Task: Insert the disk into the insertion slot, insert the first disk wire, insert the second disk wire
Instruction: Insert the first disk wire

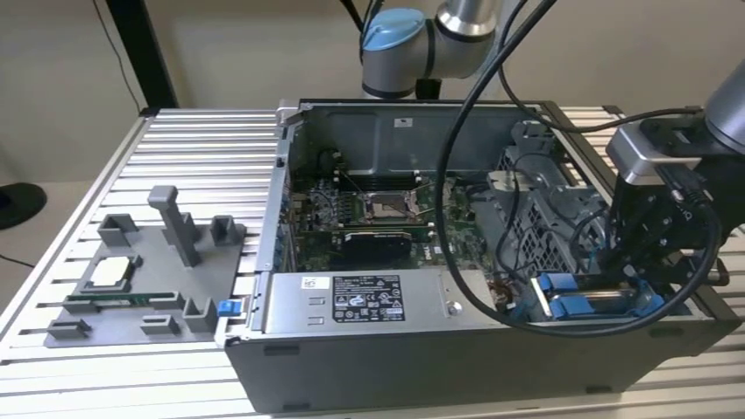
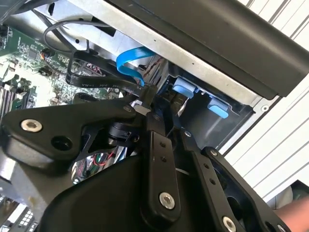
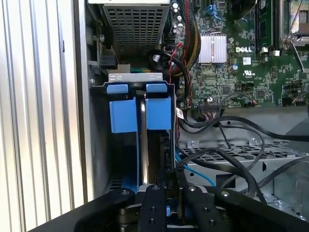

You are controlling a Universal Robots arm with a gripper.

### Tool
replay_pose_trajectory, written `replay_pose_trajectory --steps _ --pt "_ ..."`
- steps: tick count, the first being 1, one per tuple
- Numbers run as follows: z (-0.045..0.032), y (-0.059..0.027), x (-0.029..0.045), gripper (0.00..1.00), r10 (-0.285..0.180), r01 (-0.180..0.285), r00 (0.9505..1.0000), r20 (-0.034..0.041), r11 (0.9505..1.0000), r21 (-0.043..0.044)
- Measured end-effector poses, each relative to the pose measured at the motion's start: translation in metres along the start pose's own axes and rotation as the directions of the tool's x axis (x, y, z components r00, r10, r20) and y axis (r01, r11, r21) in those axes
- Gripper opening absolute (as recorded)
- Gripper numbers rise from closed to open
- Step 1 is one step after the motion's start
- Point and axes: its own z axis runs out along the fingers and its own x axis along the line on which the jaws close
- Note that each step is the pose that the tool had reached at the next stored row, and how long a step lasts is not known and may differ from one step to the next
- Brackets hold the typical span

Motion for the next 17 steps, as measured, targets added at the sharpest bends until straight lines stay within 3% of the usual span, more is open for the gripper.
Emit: replay_pose_trajectory --steps 3,4,9,17 --pt "0.0001 0.0000 0.0000 0.00 0.000 0.000 1.0000 0.0003 1.0000 0.0000" --pt "0.0003 0.0000 0.0000 1.00 0.000 0.000 1.0000 0.0006 1.0000 -0.0002" --pt "-0.0028 0.0001 -0.0003 1.00 0.000 0.000 1.0000 0.0011 1.0000 -0.0016" --pt "-0.0328 0.0012 -0.0030 1.00 0.001 -0.001 1.0000 0.0000 1.0000 -0.0067"
